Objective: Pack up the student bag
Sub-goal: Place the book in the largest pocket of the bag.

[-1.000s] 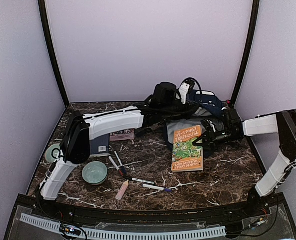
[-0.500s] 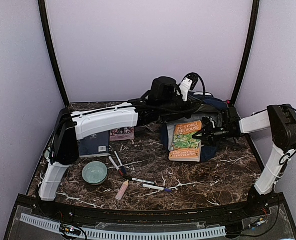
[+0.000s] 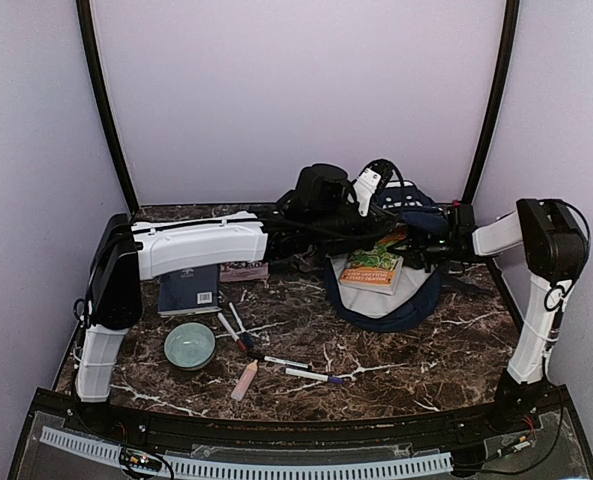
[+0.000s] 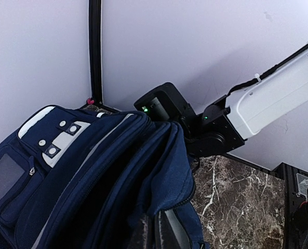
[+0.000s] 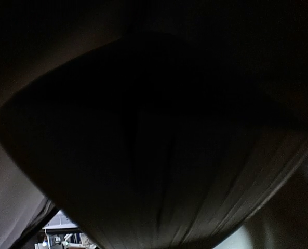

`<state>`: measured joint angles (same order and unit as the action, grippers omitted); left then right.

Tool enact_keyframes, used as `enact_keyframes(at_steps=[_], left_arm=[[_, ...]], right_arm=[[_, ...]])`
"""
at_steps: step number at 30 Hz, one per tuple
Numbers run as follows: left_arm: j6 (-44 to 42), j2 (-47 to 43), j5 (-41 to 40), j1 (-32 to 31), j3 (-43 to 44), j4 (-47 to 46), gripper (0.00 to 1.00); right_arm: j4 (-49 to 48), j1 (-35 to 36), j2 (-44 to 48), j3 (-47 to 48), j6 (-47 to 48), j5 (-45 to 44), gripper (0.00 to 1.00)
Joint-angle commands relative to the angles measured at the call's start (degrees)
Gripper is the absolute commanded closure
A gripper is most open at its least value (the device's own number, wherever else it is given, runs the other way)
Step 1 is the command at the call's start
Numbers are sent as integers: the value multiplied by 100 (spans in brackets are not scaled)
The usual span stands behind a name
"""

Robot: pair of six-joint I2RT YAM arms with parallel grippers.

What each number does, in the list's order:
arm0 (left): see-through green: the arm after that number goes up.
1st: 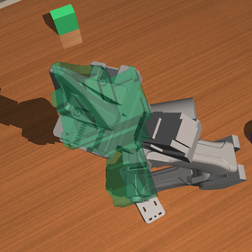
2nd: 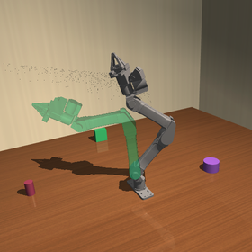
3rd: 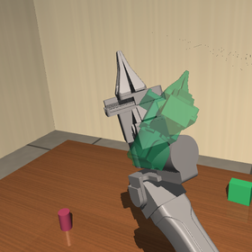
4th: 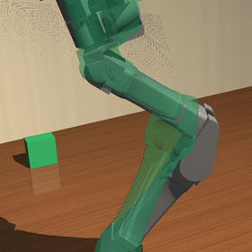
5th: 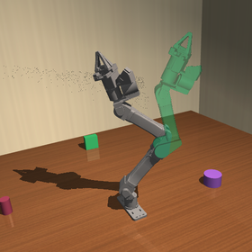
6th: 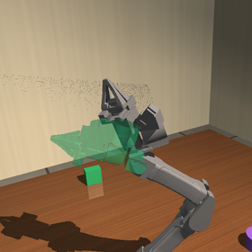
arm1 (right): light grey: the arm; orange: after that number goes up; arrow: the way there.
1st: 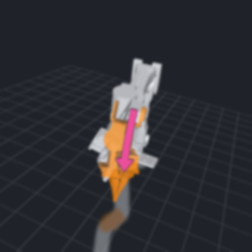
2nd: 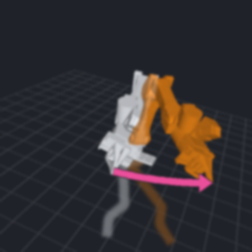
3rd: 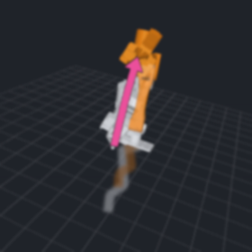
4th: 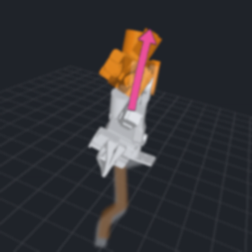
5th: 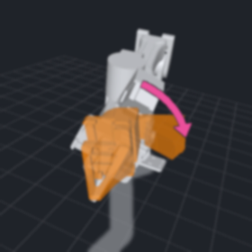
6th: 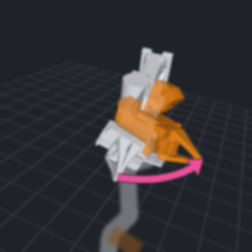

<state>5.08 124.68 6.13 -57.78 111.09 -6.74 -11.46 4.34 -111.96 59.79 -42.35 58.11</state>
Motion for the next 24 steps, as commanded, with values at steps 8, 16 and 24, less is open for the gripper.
enact_keyframes(at_steps=[8,16,24], left_arm=[[-64,-700,-276,-102,-224,-933,100],[13,-708,-552,-77,-398,-1148,100],[125,-735,-561,-14,-498,-1292,100]], right_arm=[[1666,52,606,245,1572,-1302,50],[3320,372,1306,126,2994,-1510,35],[4212,506,1774,-144,3920,-2490,31]])
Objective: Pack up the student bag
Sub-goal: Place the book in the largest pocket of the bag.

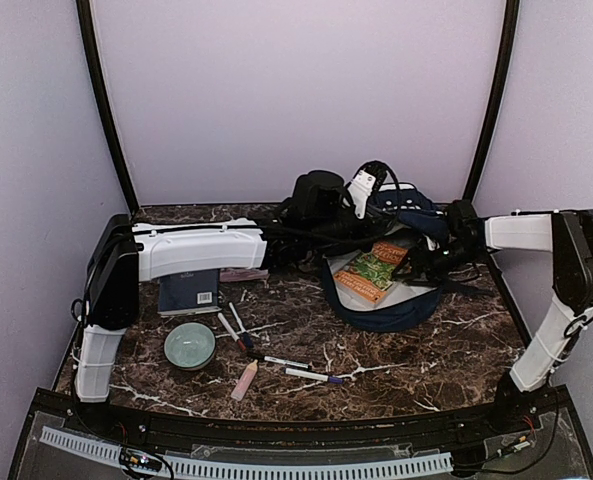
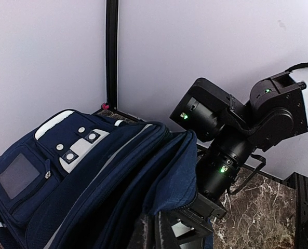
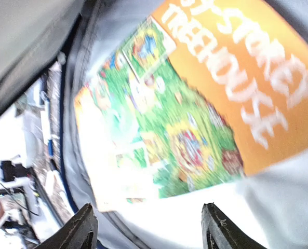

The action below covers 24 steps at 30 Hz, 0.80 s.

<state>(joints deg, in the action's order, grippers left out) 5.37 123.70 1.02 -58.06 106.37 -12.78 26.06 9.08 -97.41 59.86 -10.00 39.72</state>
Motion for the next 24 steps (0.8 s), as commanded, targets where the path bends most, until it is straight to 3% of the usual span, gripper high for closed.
enact_keyframes(at_steps=[1,10,16,24], left_arm=[[104,-637,-48,22,-40,-704,100],[137,-619,-31,32,-43,-725,100],[169,-640,36,32,-59,-693,100],[123,-685,62,32,-30,-645,100]], right_arm=[[409,32,359,-190,728,-723,31],[-239,524,564,-446,1481,-1059,54],[-488,941,958,-705,1785,-2117,86],[-606,1068,362,-651,2002,-3186,99]])
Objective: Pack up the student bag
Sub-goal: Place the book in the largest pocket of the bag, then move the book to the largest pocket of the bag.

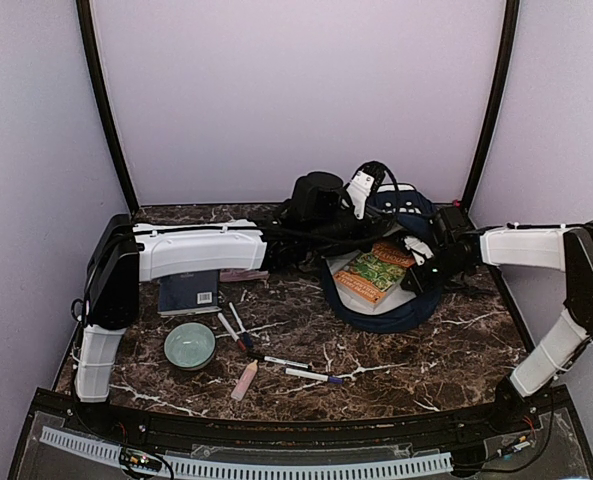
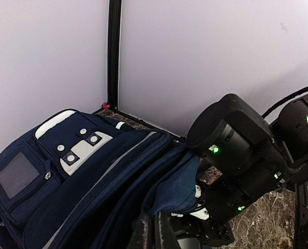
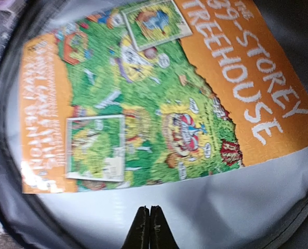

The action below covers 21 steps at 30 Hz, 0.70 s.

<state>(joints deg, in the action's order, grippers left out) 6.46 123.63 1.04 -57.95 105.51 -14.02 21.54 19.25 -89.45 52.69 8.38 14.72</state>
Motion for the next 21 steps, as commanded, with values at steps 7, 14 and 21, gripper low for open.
enact_keyframes(at_steps=[7,14,21], left_arm=[[59,-692,122,21,9,-548,100],[62,-717,130,21,-2,-464,100],[29,-728,79,21,-98,-566,100]], right_arm=[[-1175,45,-894,348,203,-1220,100],[-2855,-2,-618,145,-469,-1640,94],[-1906,47,87,-206,60,-11,81]])
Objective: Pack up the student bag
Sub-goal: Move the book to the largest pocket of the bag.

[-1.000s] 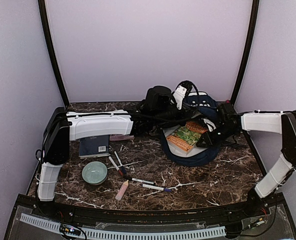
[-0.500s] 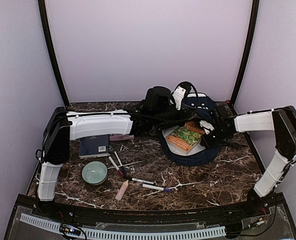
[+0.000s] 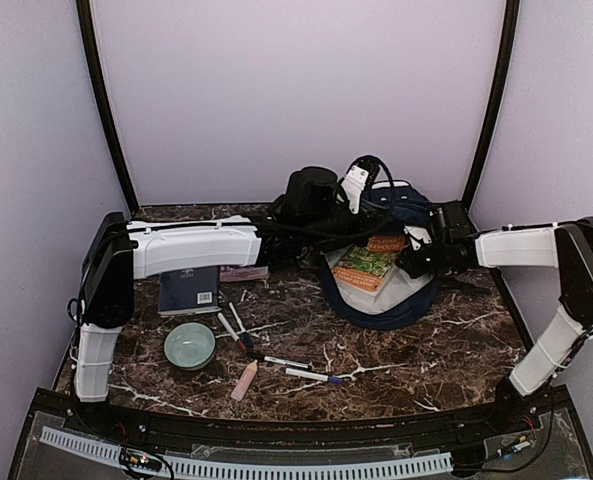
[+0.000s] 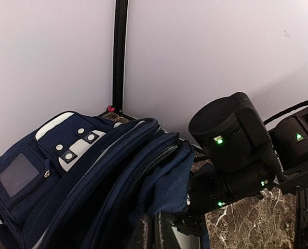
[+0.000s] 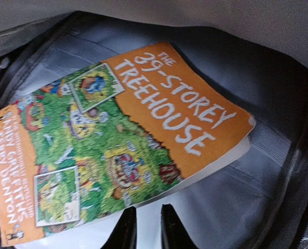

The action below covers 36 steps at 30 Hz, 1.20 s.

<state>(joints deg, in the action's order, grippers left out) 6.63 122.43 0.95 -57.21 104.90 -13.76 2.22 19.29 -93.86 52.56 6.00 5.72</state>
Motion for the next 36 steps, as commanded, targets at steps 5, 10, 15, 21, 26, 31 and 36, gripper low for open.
enact_keyframes(at_steps=[5,10,15,21,26,31,36], left_arm=[[30,-615,56,-45,-108,-701,100],[37,-615,65,-45,-137,-698,100],[60,-607,73,-40,-129,-748,100],[66,-606,93,-36,-75,-684,100],[55,-615,115,-38,-44,-621,100],[57,-615,129,-36,-47,-620,100],[51,-615,164,-36,-52,-613,100]], right_arm=[[977,51,930,-602,1141,1334,72],[1601,111,1412,-659,1473,1461,73],[1368,561,1623,-739,1681,1200,64],[1114,1115,895,-389,2120,933,56],[978,1323,306,95,2127,506,56],[949,1521,-42,259,2280,169,55],[989,1659,-306,285,2605,-276,54]])
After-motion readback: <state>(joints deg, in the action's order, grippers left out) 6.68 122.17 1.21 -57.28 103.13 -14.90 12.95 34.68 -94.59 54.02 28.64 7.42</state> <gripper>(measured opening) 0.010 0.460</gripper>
